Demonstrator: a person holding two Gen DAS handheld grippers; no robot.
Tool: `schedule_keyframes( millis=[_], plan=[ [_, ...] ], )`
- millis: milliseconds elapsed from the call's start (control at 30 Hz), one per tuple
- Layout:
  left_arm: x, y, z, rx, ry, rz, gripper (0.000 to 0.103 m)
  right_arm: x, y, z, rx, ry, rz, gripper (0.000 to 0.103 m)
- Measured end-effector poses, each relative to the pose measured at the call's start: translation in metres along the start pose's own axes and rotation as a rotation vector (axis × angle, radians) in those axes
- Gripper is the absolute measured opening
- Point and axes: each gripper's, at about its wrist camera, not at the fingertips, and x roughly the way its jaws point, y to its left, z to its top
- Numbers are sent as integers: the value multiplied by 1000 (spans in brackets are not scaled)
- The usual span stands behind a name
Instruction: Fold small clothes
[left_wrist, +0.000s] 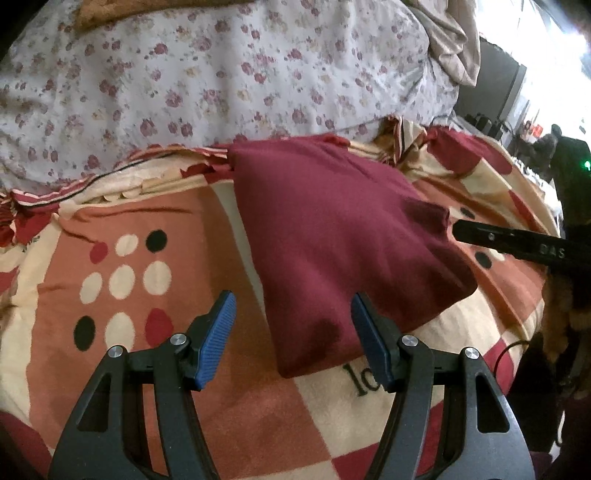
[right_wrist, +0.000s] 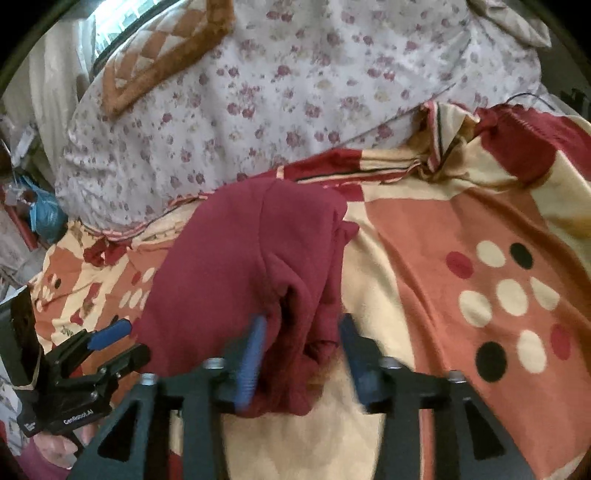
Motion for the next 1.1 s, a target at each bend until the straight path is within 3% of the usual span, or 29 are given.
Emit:
schedule_keyframes(
  millis=[500, 567, 667, 833, 1000, 1100],
  plan=[
    [0, 21, 6, -65, -5, 36, 65, -7, 7, 39, 55, -121, -41, 53],
    [2, 22, 5, -70, 0, 37, 65, 12, 11, 42, 34, -88, -57, 53],
    [3, 24, 5, -76, 3, 43, 65, 49, 4, 29, 10, 38, -156, 53],
    [6, 28, 5, -96, 5, 54, 65, 47, -11, 17, 69, 11, -95, 53],
    [7, 28, 6, -88, 6, 63, 65, 30, -4, 22, 34, -8, -72, 56],
    [7, 28, 7, -89, 6, 63, 65, 23, -3, 21, 37, -24, -48, 71]
  ],
)
